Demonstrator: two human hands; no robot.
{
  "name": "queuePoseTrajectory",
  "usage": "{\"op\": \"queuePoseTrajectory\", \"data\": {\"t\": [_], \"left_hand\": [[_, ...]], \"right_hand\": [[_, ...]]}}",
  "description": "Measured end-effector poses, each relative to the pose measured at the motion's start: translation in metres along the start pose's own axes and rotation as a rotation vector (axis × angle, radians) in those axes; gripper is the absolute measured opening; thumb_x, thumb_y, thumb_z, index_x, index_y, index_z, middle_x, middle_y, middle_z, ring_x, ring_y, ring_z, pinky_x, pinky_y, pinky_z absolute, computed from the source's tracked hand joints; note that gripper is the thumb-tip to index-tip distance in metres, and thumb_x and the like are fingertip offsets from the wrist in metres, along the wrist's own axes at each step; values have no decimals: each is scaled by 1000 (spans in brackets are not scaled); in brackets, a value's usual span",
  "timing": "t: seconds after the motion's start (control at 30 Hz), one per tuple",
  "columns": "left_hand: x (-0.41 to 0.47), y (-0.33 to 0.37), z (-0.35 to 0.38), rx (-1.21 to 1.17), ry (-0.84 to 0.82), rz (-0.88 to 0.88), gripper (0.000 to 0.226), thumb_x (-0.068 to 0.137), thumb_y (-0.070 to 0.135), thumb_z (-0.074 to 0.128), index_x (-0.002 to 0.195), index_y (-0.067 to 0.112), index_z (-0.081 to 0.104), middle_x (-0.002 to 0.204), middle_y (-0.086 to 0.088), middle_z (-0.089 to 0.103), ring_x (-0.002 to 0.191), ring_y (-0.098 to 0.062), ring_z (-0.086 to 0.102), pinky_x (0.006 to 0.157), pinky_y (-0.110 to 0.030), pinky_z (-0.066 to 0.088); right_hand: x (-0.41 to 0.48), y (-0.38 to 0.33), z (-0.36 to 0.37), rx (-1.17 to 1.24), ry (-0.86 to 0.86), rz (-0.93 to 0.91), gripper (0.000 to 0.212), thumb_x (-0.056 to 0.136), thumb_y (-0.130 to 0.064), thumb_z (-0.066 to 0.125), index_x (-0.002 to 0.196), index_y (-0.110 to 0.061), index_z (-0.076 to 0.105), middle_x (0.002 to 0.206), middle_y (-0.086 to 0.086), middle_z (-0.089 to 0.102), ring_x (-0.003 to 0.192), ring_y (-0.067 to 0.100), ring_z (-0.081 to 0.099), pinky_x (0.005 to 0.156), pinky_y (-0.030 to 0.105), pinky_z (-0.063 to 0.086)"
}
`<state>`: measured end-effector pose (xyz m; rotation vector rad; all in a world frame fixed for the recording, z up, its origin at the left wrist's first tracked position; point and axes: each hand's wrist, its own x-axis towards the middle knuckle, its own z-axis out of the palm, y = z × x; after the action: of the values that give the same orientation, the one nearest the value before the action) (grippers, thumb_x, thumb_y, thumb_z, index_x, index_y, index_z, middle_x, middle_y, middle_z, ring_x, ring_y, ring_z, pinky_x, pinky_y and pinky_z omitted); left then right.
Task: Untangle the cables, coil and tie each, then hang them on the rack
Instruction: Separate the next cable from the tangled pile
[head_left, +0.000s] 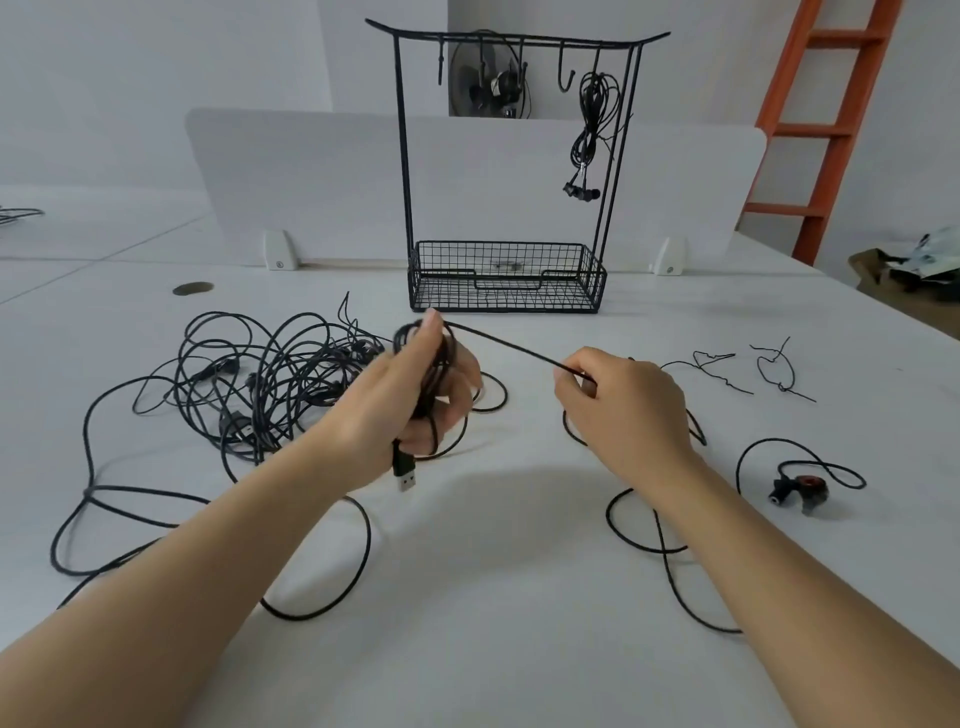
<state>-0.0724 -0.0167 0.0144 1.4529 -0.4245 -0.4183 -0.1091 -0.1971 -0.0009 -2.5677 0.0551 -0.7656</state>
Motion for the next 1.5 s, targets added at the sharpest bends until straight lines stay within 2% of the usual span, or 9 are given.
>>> {"op": "queuePoseTrajectory", "data": {"t": [0.13, 0.3, 0.47, 0.53, 0.63, 0.87, 1.17, 1.33, 1.5], "left_hand": [[5, -3, 2, -385, 201, 44, 49, 97, 46, 30, 90, 17, 69, 61, 1, 54, 34, -4, 26, 33, -12, 16], [7, -1, -1, -588, 229, 5, 64, 96, 44, 37, 39, 18, 53, 59, 4, 55, 46, -8, 46, 41, -16, 32], [8, 3, -7, -637, 331, 7, 69, 98, 41, 33, 33, 20, 35, 44, 5, 49, 48, -11, 59, 73, -27, 41], [8, 6, -11, -746, 289, -4, 67, 97, 46, 32, 37, 18, 35, 37, 6, 34, 34, -11, 43, 59, -23, 46], [8, 7, -20, -762, 208, -45, 64, 96, 48, 30, 40, 18, 36, 33, 6, 22, 25, -6, 23, 34, -15, 23], [7, 13, -26, -655, 133, -157, 50, 80, 44, 49, 40, 18, 35, 33, 6, 22, 22, -7, 22, 30, -15, 12], [-2, 9, -5, 352, 125, -243, 38, 76, 45, 64, 64, 13, 48, 63, -3, 60, 33, -8, 28, 39, -16, 22], [-7, 1, 13, 1258, 162, -146, 61, 65, 67, 64, 59, 14, 35, 53, 2, 49, 50, -14, 41, 55, -29, 34], [-7, 4, 16, 1149, 199, -172, 58, 81, 55, 58, 53, 14, 27, 44, 4, 31, 42, -14, 30, 46, -27, 24]], "right_hand": [[-6, -9, 6, -36, 83, -262, 29, 85, -29, 46, 69, -12, 63, 43, 0, 49, 43, 24, 39, 46, 25, 37], [-10, -14, 13, -232, 66, -425, 13, 72, -26, 58, 62, -19, 64, 38, -6, 46, 36, 17, 46, 36, 16, 12], [2, 6, 14, -328, 148, -372, 10, 66, -13, 59, 59, -16, 66, 46, -6, 59, 46, 22, 54, 58, 27, 36], [4, 9, 10, -293, 157, -308, 12, 69, -14, 58, 62, -16, 67, 51, -5, 63, 52, 23, 57, 66, 30, 26], [6, 7, -2, -175, -6, -235, 17, 83, -33, 62, 83, -18, 70, 71, -5, 67, 74, 18, 55, 72, 29, 18], [10, 20, -4, -218, -208, -273, 26, 84, -48, 55, 83, -25, 67, 77, -13, 53, 84, 9, 39, 71, 25, 12], [10, 18, 6, -124, 124, -391, 28, 76, -35, 50, 62, -16, 66, 58, -7, 62, 65, 18, 55, 74, 30, 26], [7, 10, 8, -90, 201, -488, 25, 78, -29, 49, 64, -18, 67, 56, -9, 62, 63, 15, 54, 73, 27, 26], [8, 12, 9, -152, 209, -474, 27, 78, -31, 47, 65, -20, 67, 56, -10, 59, 69, 10, 43, 70, 27, 23]]}}
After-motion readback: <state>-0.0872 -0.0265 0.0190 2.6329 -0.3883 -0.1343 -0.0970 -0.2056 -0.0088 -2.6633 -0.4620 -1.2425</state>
